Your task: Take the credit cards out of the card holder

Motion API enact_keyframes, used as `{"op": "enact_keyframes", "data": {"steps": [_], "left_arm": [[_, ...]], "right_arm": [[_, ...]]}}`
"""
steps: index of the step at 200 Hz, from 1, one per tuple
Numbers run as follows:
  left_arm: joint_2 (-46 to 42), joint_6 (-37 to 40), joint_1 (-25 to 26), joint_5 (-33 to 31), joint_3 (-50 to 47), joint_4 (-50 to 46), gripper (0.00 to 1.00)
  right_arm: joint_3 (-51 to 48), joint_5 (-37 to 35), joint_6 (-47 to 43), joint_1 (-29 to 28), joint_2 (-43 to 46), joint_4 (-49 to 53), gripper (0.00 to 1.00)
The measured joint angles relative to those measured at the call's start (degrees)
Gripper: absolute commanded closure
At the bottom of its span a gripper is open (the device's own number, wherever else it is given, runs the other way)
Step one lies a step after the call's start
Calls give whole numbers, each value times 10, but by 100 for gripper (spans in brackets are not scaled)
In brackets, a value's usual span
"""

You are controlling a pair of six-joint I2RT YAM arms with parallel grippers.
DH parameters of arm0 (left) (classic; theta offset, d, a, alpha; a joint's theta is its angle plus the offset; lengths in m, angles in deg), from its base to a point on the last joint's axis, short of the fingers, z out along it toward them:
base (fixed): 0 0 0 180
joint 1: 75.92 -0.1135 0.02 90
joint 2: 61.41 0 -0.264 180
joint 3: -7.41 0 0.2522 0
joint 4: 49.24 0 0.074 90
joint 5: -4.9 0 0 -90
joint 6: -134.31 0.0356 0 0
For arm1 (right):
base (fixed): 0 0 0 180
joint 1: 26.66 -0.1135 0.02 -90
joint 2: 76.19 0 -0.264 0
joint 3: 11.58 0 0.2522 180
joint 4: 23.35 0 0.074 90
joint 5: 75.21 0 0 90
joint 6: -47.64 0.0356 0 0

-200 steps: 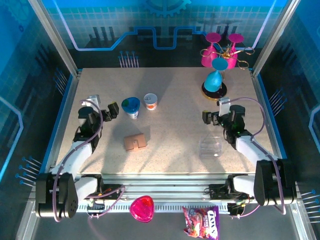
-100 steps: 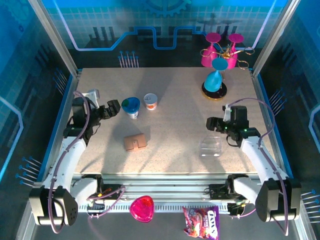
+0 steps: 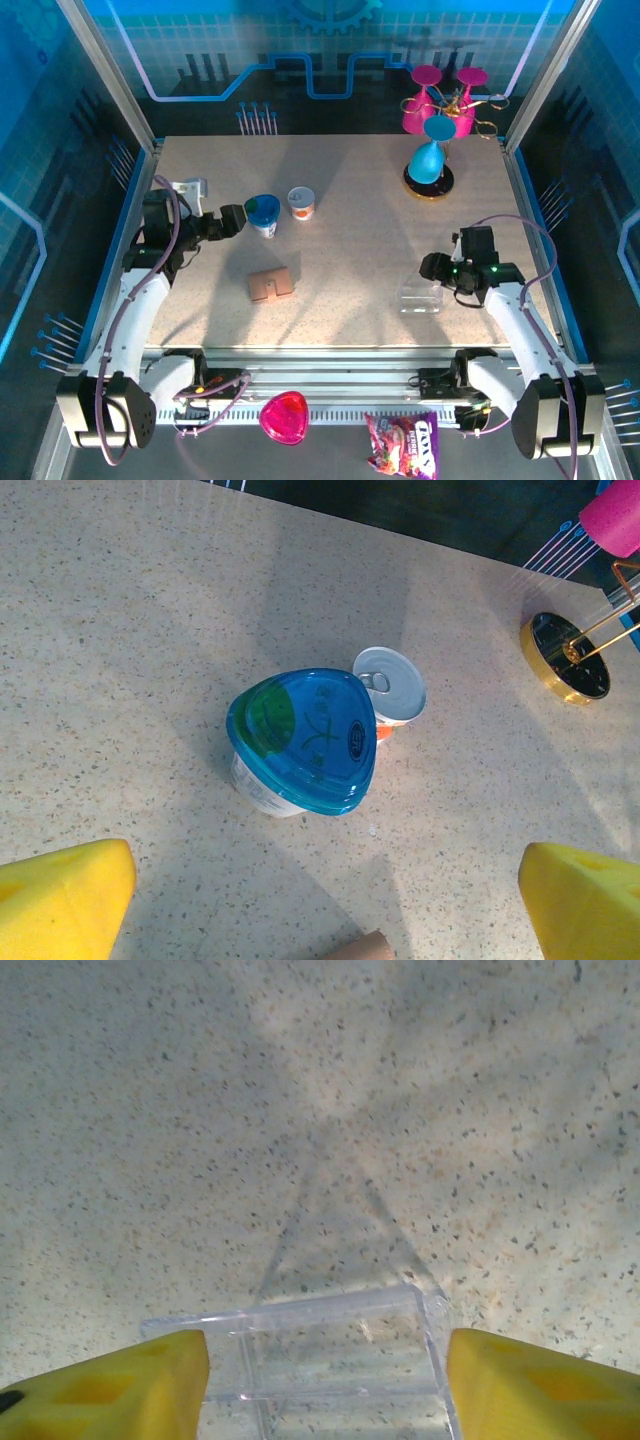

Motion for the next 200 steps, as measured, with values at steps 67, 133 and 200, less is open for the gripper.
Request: {"op": "enact_keyframes", "data": {"steps": [67,133,200], "left_arm": [[-22,-1,-2,-9,-18,-3,1],[-22,-3,-17,-15,-18,1,1],[-18,-4,-19,-14,-24,2,1]], "right_arm": [[-14,-42,9,0,9,9,58],[-18,-47,-7,1,-24,-14,70],[-20,-43,-16,8,-38,-23,77]]}}
